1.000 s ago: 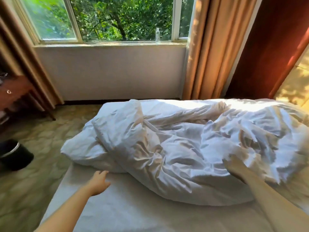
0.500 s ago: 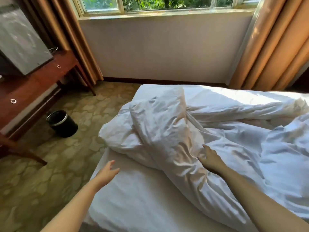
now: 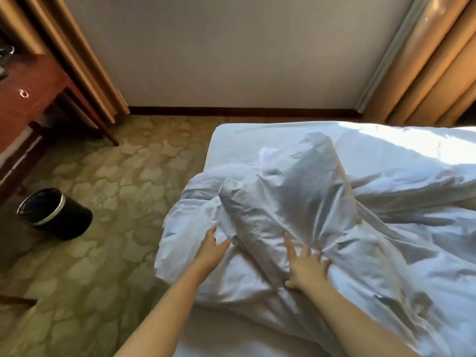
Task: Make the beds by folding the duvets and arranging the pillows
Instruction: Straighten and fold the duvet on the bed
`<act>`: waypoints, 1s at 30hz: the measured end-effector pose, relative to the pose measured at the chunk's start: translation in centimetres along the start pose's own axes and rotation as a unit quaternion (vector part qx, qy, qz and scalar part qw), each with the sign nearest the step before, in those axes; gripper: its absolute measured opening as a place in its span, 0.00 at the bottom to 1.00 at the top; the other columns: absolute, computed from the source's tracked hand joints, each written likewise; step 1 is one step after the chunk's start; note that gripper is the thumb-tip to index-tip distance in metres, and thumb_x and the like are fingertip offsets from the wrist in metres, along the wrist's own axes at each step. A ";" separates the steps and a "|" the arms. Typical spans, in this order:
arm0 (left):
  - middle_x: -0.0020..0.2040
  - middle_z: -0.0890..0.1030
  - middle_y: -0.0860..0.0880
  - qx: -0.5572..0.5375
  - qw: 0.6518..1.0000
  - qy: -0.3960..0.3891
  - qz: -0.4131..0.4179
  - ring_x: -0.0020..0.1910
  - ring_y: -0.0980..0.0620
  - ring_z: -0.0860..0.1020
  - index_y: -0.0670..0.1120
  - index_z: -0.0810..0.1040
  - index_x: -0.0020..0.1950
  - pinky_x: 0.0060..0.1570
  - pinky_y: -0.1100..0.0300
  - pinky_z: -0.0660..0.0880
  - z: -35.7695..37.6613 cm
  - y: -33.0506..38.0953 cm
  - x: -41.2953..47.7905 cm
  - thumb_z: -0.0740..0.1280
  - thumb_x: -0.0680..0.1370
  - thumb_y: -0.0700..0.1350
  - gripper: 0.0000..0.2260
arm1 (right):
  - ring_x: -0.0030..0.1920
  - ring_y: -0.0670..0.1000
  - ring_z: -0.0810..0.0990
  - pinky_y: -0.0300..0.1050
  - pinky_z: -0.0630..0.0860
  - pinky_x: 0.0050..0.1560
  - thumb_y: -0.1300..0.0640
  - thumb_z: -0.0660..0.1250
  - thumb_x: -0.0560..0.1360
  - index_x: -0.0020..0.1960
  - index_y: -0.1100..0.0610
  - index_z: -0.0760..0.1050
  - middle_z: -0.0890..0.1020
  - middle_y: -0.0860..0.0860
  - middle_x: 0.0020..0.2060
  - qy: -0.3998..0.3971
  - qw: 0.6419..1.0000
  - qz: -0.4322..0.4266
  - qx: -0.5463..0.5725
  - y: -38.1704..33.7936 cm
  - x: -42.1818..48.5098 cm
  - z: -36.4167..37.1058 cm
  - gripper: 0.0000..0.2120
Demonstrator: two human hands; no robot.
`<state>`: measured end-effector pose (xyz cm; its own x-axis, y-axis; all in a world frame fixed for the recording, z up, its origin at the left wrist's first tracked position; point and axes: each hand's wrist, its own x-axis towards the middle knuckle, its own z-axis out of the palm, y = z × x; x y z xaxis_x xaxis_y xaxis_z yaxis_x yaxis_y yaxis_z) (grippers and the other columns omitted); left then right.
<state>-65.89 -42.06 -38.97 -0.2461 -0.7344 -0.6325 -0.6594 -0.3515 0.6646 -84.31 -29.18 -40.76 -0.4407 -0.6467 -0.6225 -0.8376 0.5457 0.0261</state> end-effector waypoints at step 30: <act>0.52 0.78 0.47 0.500 0.828 -0.230 -0.105 0.54 0.48 0.77 0.42 0.77 0.50 0.51 0.58 0.75 -4.4 -19.8 -24.7 0.72 0.69 0.37 0.11 | 0.33 0.49 0.72 0.39 0.62 0.28 0.61 0.59 0.52 0.28 0.54 0.65 0.69 0.49 0.26 -0.120 0.941 -0.106 0.300 5.8 -26.3 11.6 0.05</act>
<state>-43.68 -19.49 -34.77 -0.1438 -0.3386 -0.9299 -0.9240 0.3823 0.0037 -73.83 -2.78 -33.33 -0.1395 -0.6754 -0.7242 -0.5338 0.6672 -0.5194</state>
